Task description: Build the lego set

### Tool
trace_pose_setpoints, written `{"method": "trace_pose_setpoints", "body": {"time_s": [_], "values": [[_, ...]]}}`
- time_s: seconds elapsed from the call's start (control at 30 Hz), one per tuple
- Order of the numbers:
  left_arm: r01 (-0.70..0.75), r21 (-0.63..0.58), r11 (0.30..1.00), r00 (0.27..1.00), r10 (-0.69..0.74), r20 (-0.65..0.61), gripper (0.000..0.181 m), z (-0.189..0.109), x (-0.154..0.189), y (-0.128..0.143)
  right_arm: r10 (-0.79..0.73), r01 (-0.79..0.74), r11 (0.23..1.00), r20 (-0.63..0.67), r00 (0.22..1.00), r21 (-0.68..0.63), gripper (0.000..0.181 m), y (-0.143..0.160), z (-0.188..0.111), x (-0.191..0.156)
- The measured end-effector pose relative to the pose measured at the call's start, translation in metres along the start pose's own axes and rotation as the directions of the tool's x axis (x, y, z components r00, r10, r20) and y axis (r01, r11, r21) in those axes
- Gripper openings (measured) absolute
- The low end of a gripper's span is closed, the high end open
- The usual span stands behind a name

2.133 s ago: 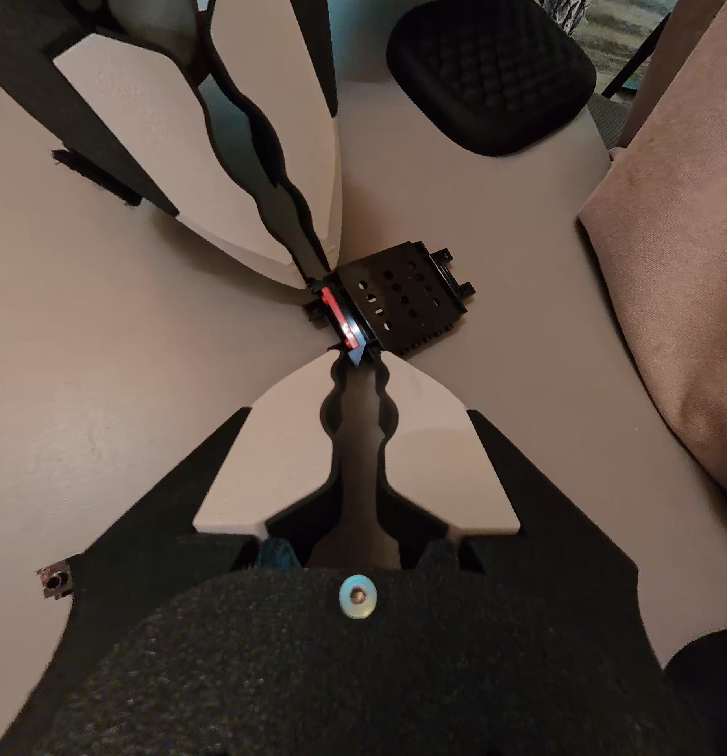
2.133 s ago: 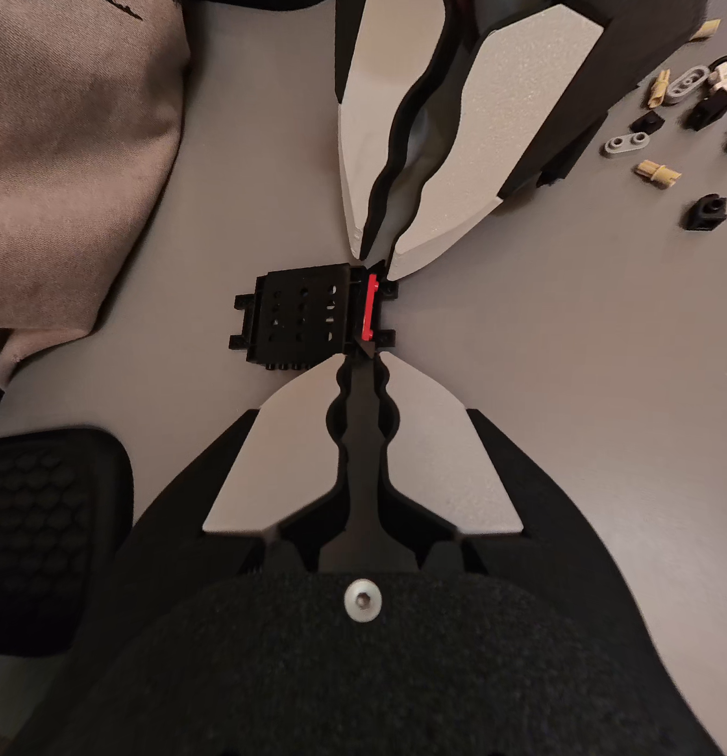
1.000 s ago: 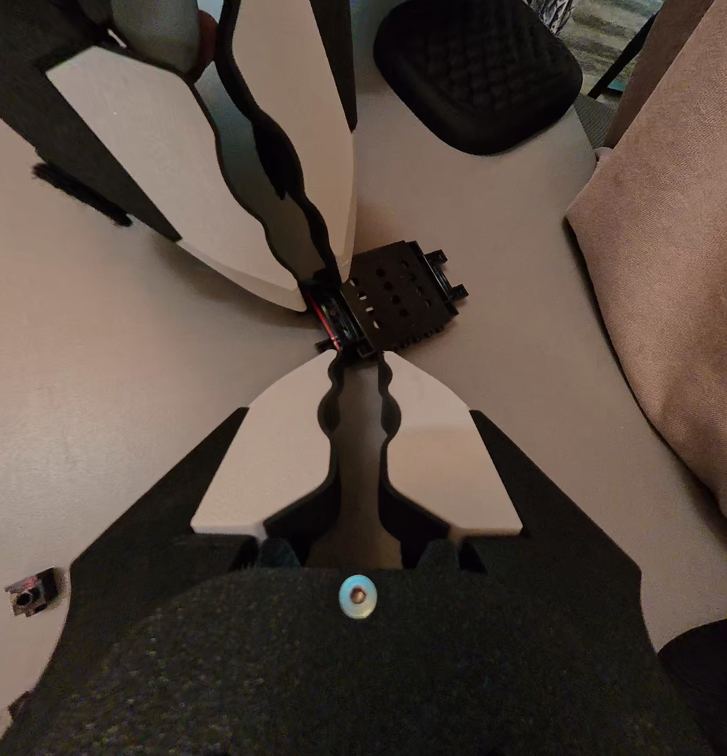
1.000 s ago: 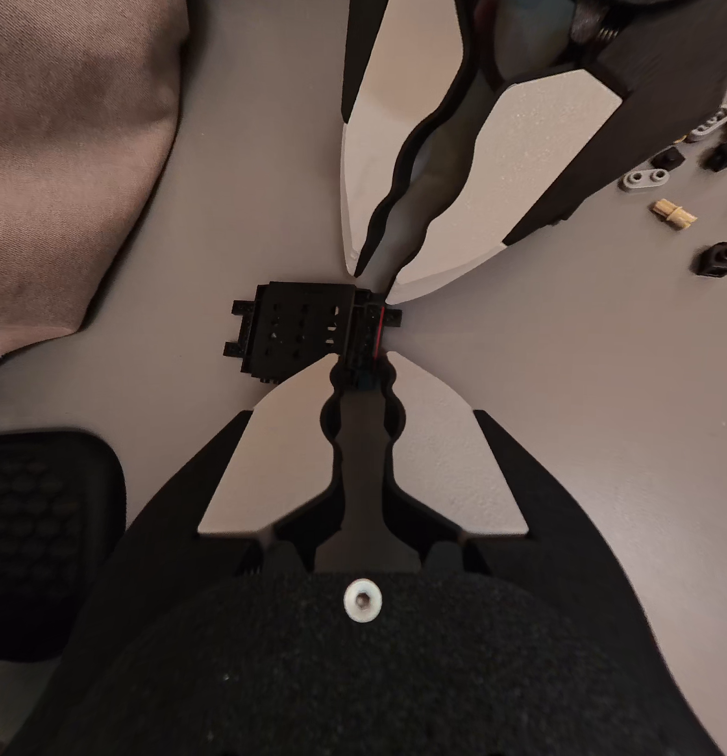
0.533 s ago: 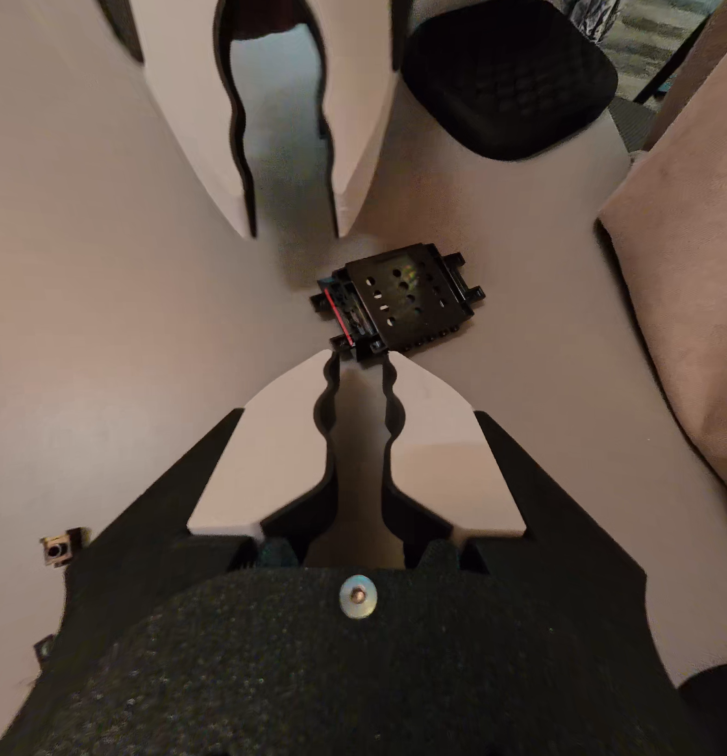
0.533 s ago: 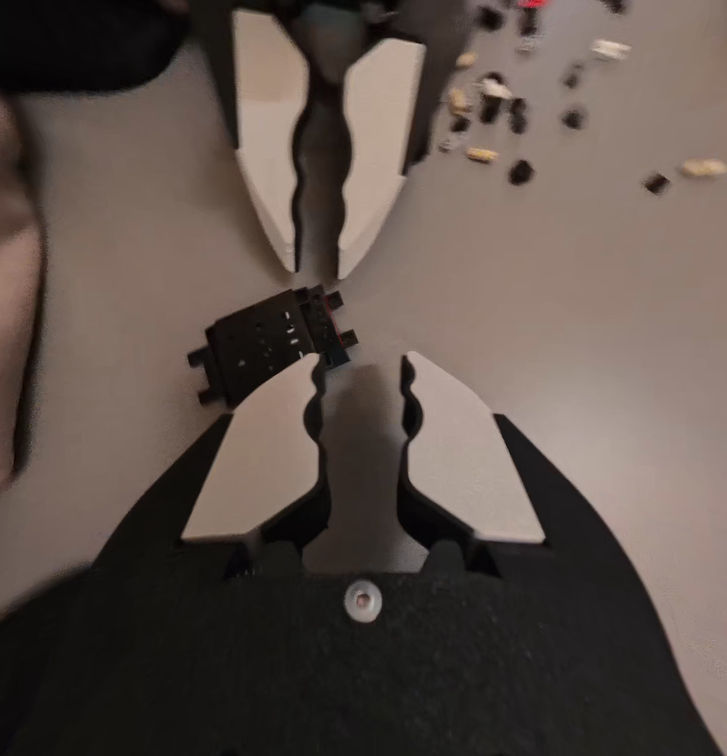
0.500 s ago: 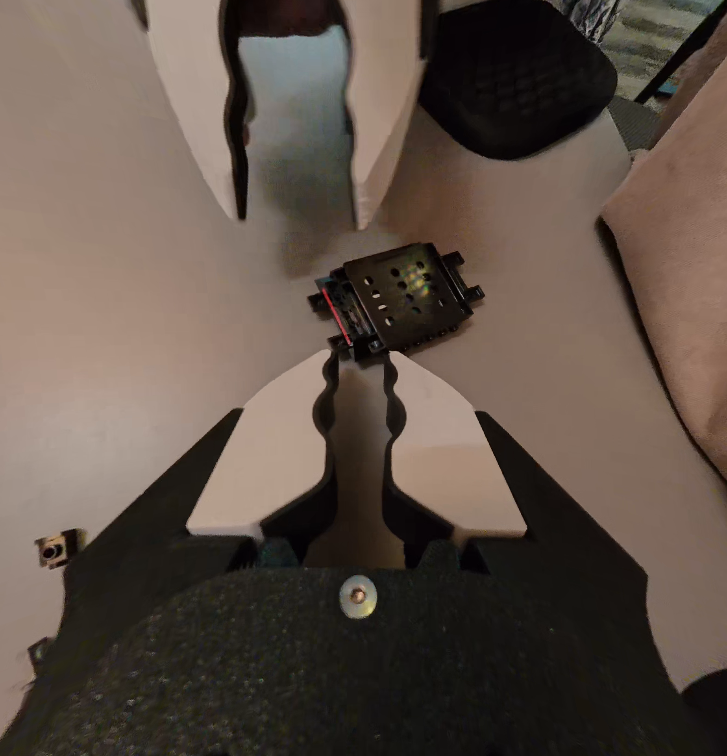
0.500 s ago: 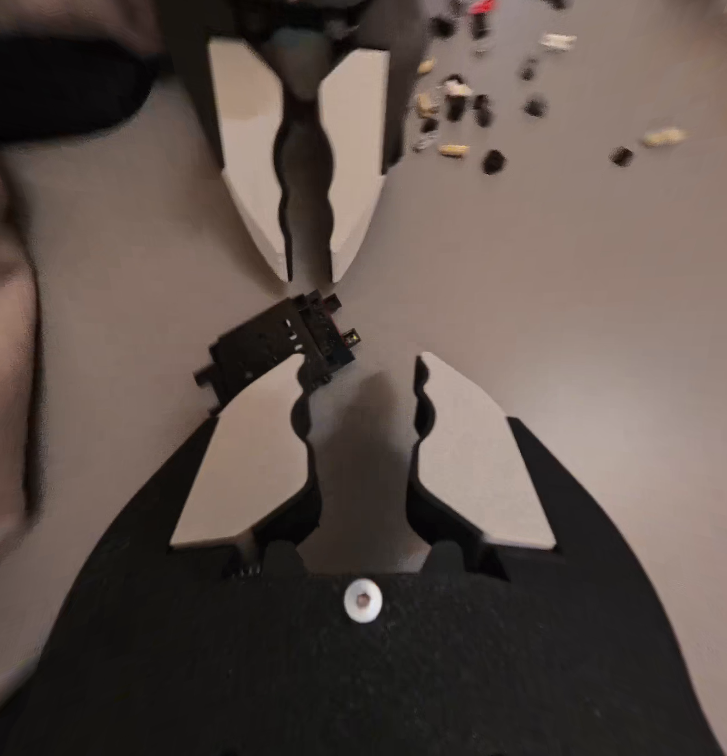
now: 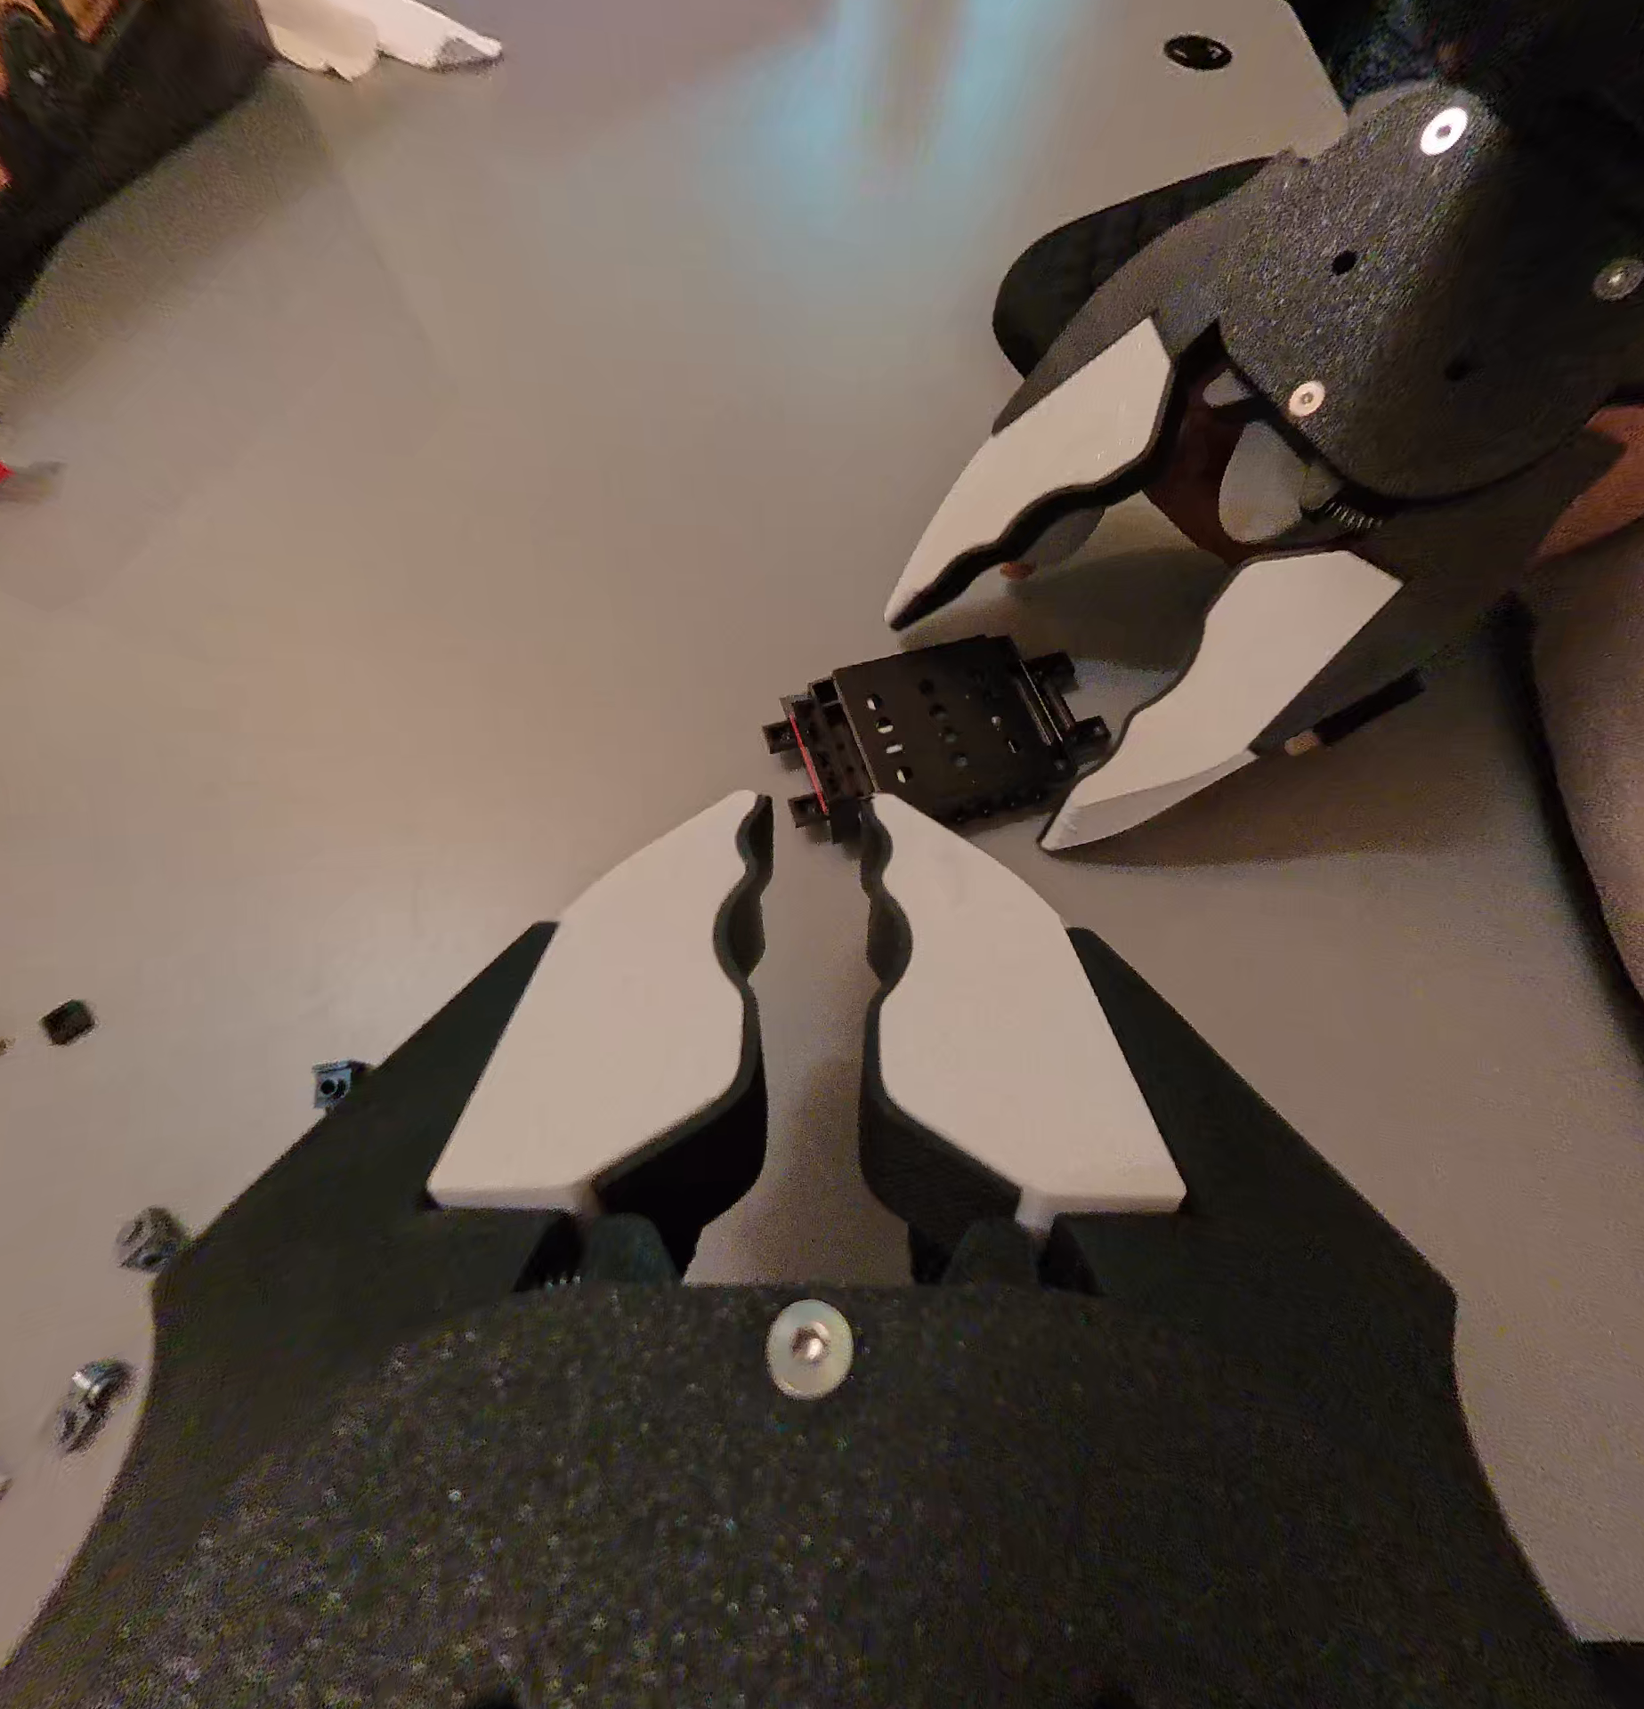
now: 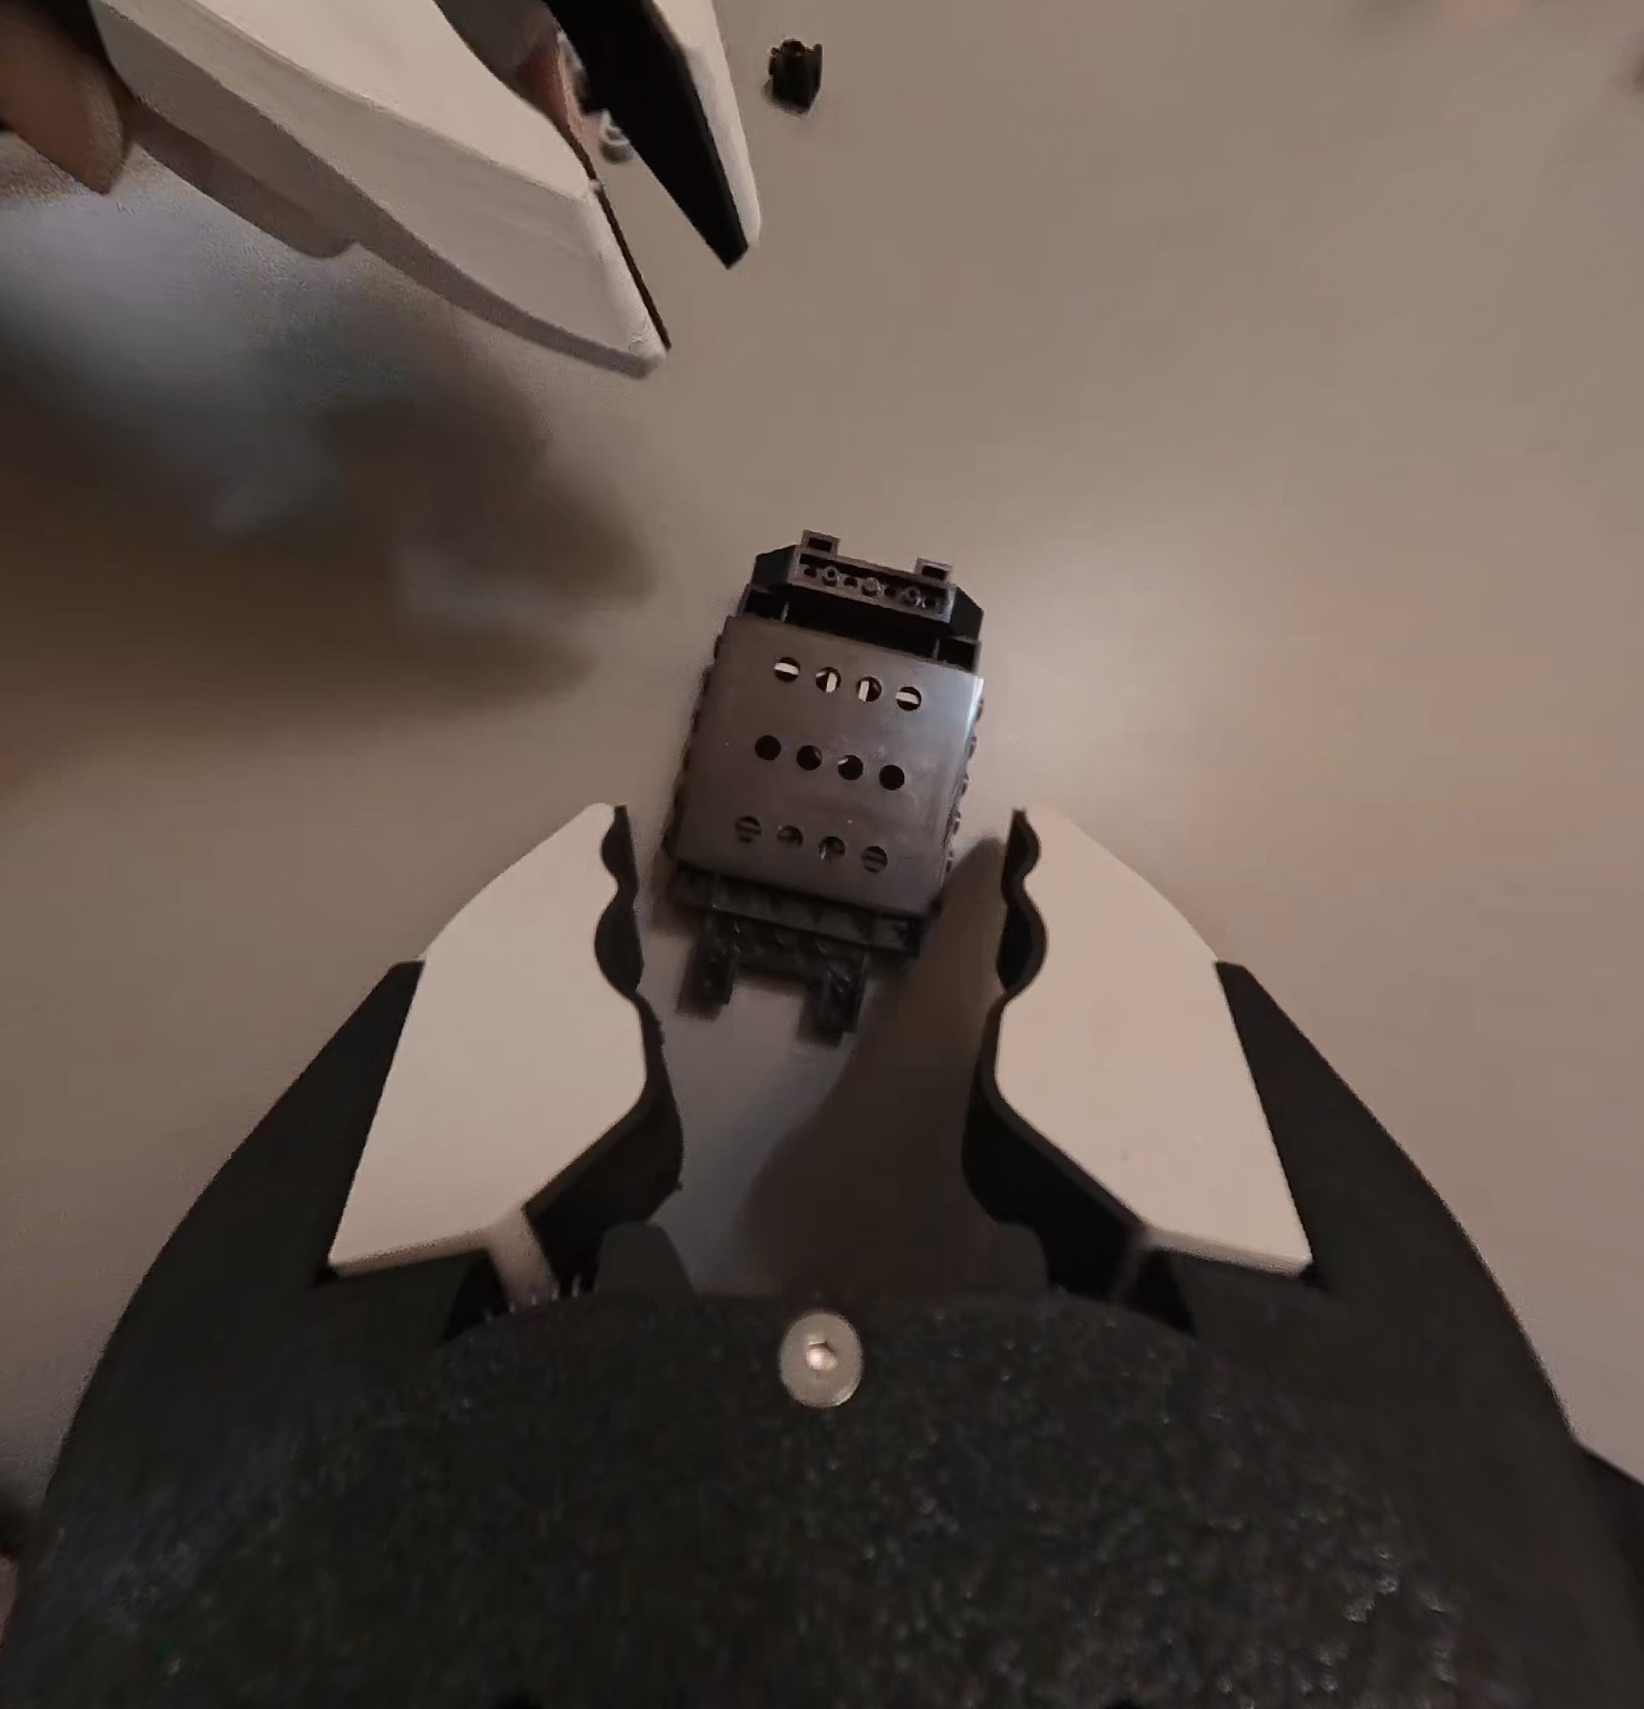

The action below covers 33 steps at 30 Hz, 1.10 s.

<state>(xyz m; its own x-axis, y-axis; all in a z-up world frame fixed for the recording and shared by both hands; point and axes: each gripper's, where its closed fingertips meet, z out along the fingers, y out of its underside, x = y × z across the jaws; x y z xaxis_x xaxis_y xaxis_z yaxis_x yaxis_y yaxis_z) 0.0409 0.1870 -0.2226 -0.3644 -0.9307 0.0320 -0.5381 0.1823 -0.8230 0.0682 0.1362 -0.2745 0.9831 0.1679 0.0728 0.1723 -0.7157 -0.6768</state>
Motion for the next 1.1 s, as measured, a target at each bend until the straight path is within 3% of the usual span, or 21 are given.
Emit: {"method": "trace_pose_setpoints", "body": {"time_s": [0.07, 0.23, 0.37, 0.43, 0.6, 0.77, 0.87, 1.0, 1.1], "values": [[0.009, 0.011, 1.000, 1.000, -0.009, 0.017, 0.017, -0.004, 0.002, -0.003, -0.029, 0.029, 1.000, 0.028, 0.999, 0.009, 0.060, -0.002, 0.001, -0.003], [0.083, 0.017, 0.996, 0.996, -0.084, 0.022, 0.018, -0.009, 0.007, 0.000, -0.148, 0.140, 0.989, 0.184, 0.972, 0.052, 0.060, -0.003, 0.000, -0.004], [0.199, 0.056, 0.978, 0.980, -0.199, 0.011, 0.019, -0.016, 0.008, 0.000, -0.334, 0.224, 0.930, 0.413, 0.847, 0.292, 0.059, -0.022, -0.029, -0.019], [0.292, 0.094, 0.952, 0.956, -0.291, -0.021, 0.019, -0.020, 0.011, -0.004, -0.442, 0.291, 0.880, 0.420, 0.793, 0.376, 0.060, -0.033, -0.046, -0.015], [0.534, 0.165, 0.829, 0.843, -0.507, -0.179, 0.020, -0.022, 0.022, -0.010, -0.515, 0.279, 0.838, 0.515, 0.685, 0.468, 0.059, -0.049, -0.065, -0.009], [0.783, 0.194, 0.590, 0.601, -0.641, -0.476, 0.026, -0.029, 0.036, -0.033, -0.597, 0.270, 0.772, 0.510, 0.619, 0.576, 0.059, -0.058, -0.070, -0.012], [0.851, 0.181, 0.492, 0.504, -0.671, -0.545, 0.029, -0.031, 0.034, -0.040, -0.616, 0.255, 0.749, 0.500, 0.608, 0.612, 0.059, -0.063, -0.070, -0.014], [0.878, 0.139, 0.459, 0.450, -0.690, -0.567, 0.029, -0.024, 0.038, -0.044, -0.646, 0.273, 0.718, 0.469, 0.602, 0.640, 0.059, -0.067, -0.066, -0.016], [0.871, 0.133, 0.473, 0.463, -0.699, -0.544, 0.019, -0.019, 0.037, -0.046, -0.653, 0.267, 0.709, 0.465, 0.598, 0.652, 0.059, -0.068, -0.066, -0.015]]}}
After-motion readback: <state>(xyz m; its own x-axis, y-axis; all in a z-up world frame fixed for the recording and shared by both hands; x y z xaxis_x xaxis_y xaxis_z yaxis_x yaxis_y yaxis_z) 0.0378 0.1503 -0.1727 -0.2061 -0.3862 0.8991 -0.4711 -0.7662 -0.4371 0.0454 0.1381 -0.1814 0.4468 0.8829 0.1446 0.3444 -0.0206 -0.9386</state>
